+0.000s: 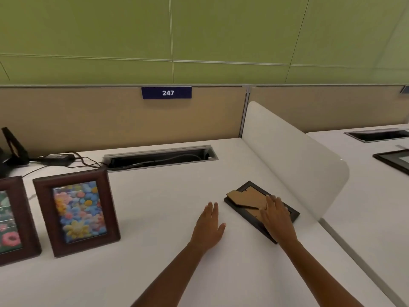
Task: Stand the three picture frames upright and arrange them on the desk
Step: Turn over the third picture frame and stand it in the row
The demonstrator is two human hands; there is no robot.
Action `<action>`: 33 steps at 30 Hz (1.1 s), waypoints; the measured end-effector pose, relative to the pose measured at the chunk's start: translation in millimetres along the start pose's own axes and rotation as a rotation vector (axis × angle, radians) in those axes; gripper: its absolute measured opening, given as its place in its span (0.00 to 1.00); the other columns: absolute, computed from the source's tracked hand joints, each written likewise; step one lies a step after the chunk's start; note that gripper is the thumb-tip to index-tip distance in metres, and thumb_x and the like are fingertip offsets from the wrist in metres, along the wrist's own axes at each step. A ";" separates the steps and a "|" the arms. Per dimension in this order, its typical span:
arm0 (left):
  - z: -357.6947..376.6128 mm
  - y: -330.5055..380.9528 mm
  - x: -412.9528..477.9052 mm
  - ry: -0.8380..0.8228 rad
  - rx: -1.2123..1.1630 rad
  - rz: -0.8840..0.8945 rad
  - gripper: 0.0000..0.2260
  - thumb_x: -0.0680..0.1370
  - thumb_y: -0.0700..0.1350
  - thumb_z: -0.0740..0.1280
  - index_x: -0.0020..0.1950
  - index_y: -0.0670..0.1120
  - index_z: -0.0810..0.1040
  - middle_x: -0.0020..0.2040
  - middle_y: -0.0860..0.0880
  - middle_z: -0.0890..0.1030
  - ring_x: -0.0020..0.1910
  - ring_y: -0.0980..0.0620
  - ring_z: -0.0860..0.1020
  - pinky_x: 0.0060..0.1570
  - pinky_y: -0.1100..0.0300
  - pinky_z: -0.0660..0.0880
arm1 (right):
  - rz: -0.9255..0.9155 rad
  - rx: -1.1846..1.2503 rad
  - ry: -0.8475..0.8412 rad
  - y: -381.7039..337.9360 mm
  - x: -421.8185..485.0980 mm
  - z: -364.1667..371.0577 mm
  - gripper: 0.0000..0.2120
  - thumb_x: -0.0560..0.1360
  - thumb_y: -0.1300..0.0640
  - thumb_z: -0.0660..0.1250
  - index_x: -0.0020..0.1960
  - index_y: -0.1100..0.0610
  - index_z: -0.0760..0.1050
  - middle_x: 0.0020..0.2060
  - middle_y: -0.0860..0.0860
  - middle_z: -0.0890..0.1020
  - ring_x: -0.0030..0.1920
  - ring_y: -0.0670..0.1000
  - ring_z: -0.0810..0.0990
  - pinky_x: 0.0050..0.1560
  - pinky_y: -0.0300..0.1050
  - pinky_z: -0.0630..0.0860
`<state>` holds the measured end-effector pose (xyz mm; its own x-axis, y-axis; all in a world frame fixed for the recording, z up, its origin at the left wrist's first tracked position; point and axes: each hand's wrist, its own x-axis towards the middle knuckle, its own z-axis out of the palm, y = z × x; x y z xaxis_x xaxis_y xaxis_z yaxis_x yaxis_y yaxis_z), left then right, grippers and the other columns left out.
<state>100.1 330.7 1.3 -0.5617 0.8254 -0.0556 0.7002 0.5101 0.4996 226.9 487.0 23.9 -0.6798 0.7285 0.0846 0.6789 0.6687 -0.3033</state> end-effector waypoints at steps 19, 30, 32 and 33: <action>39.6 37.9 26.9 -0.188 -0.012 0.103 0.39 0.74 0.58 0.62 0.74 0.44 0.42 0.75 0.35 0.40 0.75 0.39 0.44 0.73 0.49 0.50 | 0.381 0.158 -0.174 45.5 40.6 -11.7 0.16 0.76 0.54 0.59 0.57 0.65 0.71 0.55 0.62 0.77 0.56 0.60 0.74 0.57 0.49 0.70; 22.6 13.0 27.4 -0.144 -0.152 0.152 0.36 0.71 0.63 0.57 0.74 0.50 0.49 0.76 0.40 0.44 0.75 0.44 0.50 0.72 0.52 0.55 | 0.495 0.531 -0.295 35.9 33.9 -30.2 0.19 0.76 0.52 0.62 0.30 0.59 0.63 0.28 0.53 0.68 0.31 0.50 0.67 0.32 0.39 0.64; 18.1 9.8 27.0 -0.101 -0.243 0.171 0.29 0.76 0.53 0.60 0.73 0.51 0.52 0.76 0.41 0.47 0.75 0.45 0.52 0.72 0.54 0.55 | 0.538 0.863 -0.354 31.2 32.1 -38.8 0.13 0.77 0.55 0.61 0.38 0.61 0.68 0.33 0.55 0.71 0.35 0.52 0.71 0.34 0.41 0.70; 14.6 7.7 26.1 -0.084 -0.276 0.182 0.27 0.77 0.51 0.60 0.73 0.51 0.53 0.76 0.41 0.48 0.74 0.45 0.54 0.71 0.55 0.56 | 0.553 1.034 -0.401 28.4 31.5 -44.1 0.10 0.77 0.56 0.60 0.42 0.62 0.69 0.35 0.57 0.72 0.37 0.52 0.72 0.34 0.42 0.73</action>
<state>97.3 359.6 -8.9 -0.3922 0.9198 -0.0091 0.6339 0.2774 0.7220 236.9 535.5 59.7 -0.5324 0.6570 -0.5339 0.4874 -0.2777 -0.8278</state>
